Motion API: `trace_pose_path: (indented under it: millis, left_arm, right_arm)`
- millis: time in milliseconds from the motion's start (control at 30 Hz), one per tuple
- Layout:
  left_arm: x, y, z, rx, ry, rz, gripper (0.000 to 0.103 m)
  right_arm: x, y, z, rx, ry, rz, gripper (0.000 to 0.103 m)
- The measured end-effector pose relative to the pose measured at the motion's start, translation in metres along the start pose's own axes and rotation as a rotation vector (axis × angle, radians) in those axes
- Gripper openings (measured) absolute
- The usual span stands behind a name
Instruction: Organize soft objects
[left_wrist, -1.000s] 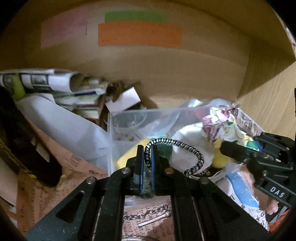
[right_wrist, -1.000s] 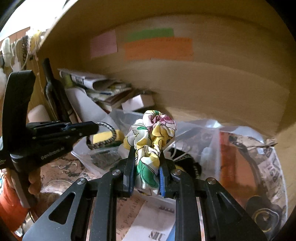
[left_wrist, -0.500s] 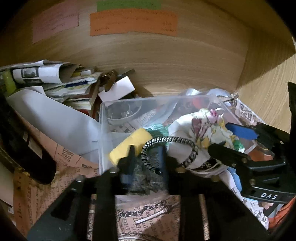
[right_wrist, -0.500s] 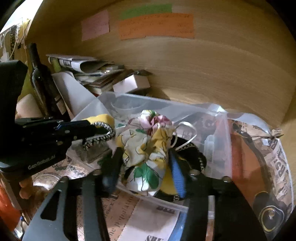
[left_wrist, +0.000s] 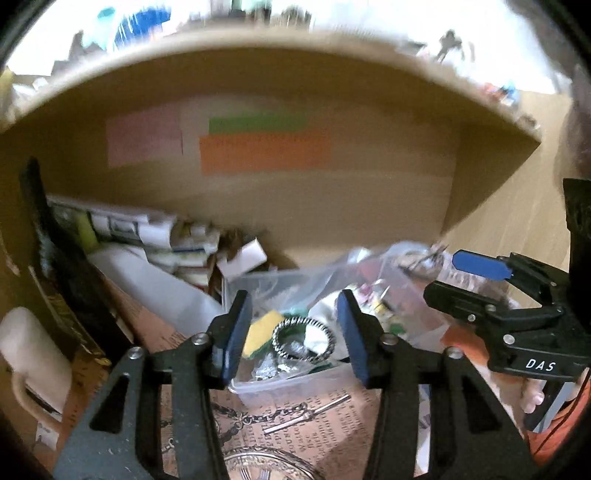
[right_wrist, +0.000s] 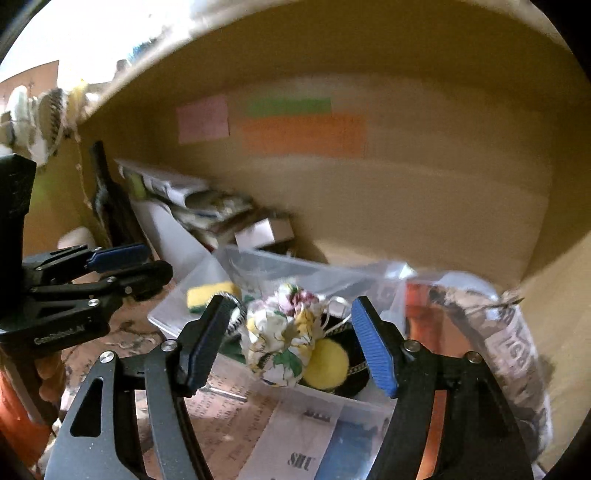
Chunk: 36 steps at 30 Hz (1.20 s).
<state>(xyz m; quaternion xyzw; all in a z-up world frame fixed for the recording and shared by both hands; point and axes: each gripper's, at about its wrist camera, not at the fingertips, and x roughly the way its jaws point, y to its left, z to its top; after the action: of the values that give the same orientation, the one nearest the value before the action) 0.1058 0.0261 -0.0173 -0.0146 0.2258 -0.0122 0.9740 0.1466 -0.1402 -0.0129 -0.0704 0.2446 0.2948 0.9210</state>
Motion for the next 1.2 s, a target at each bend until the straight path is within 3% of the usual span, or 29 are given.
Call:
trace_pose_path:
  millis: [167,367,700,1200]
  left_arm:
    - [-0.042,-0.006,0.002,-0.011,-0.093,-0.011,0.058]
    - [-0.075,-0.009,0.002,-0.024,-0.173,0.003,0.071]
    - [-0.115,-0.02,-0.01,0.0,-0.25,0.027,0.098]
    - [-0.121,-0.03,-0.017,0.01,-0.259,0.016,0.102]
  right_arm:
    - [-0.041,0.008,0.007,-0.005,-0.103,-0.003,0.069]
    - [-0.082,0.016,0.006,-0.007,-0.205,-0.009,0.083]
    - [-0.111,0.024,-0.003,0.012,-0.266,-0.012,0.102]
    - [-0.118,0.029,-0.014,0.038,-0.263,-0.03,0.103]
